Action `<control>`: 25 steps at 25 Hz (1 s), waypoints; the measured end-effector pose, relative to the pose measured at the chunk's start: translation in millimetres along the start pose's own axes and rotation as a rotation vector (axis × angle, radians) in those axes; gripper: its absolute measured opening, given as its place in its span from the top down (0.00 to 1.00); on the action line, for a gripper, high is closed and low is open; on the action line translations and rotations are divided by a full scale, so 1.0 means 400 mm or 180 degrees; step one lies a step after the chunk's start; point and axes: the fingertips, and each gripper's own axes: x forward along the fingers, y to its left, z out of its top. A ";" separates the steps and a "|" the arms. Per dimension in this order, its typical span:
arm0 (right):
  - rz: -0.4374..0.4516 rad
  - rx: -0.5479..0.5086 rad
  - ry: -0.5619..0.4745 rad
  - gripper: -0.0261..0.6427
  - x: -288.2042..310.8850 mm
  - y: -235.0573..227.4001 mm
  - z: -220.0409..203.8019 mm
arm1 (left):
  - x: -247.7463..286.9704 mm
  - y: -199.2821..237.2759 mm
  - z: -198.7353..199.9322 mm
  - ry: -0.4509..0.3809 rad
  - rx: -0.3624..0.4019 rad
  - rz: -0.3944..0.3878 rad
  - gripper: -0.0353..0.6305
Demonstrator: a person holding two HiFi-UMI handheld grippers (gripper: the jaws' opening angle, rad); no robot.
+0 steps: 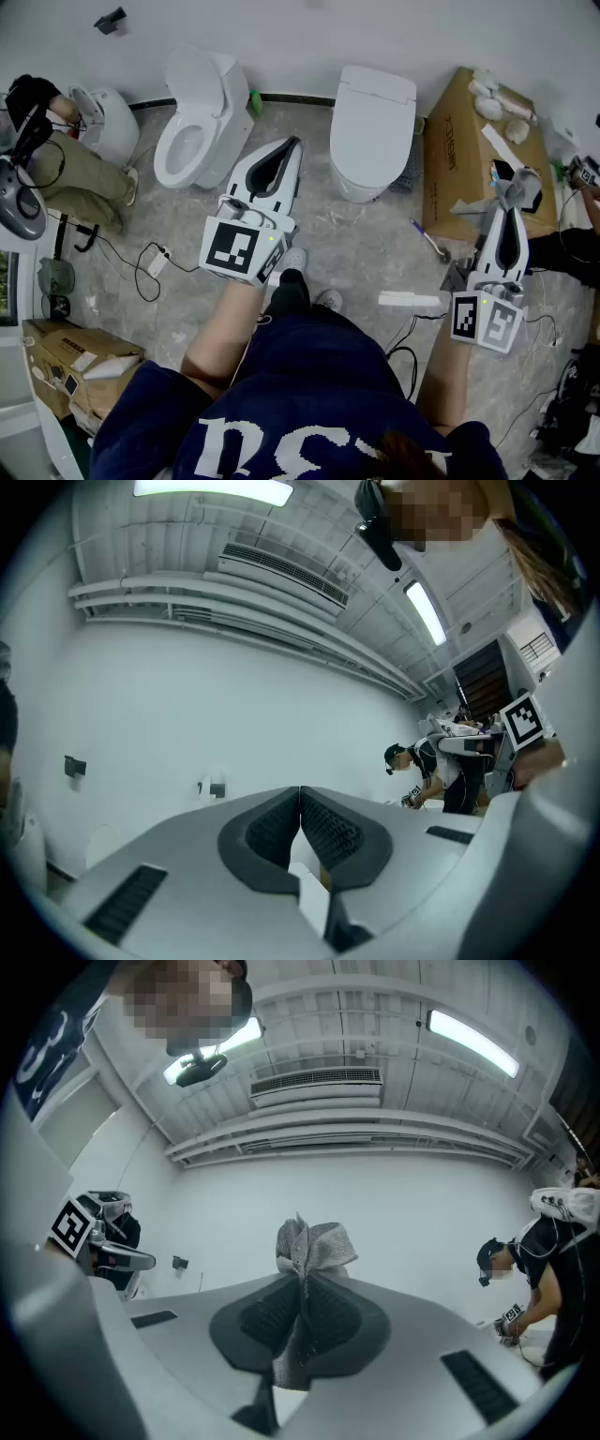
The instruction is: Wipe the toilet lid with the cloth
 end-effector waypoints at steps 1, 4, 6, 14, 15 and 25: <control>0.0009 -0.0018 -0.0005 0.90 -0.008 0.003 0.005 | -0.007 -0.005 0.000 0.0003 0.0001 -0.0001 0.92; 0.0009 -0.0059 -0.0028 0.90 -0.023 0.007 0.016 | -0.020 -0.014 0.002 0.0018 0.0014 -0.0009 0.92; -0.0037 -0.0030 -0.0066 0.90 -0.029 0.001 0.013 | -0.021 -0.013 0.004 0.0023 0.0033 -0.0016 0.92; -0.0137 0.0097 -0.0202 0.90 -0.022 -0.027 0.008 | 0.007 0.002 0.008 0.0031 0.0084 -0.0044 0.92; -0.0135 0.0104 -0.0193 0.90 -0.011 -0.031 0.003 | 0.020 0.005 0.006 0.0039 0.0085 -0.0050 0.92; -0.0094 0.0069 -0.0063 0.90 0.222 -0.015 -0.084 | 0.242 0.129 -0.074 0.0095 -0.0046 -0.0114 0.92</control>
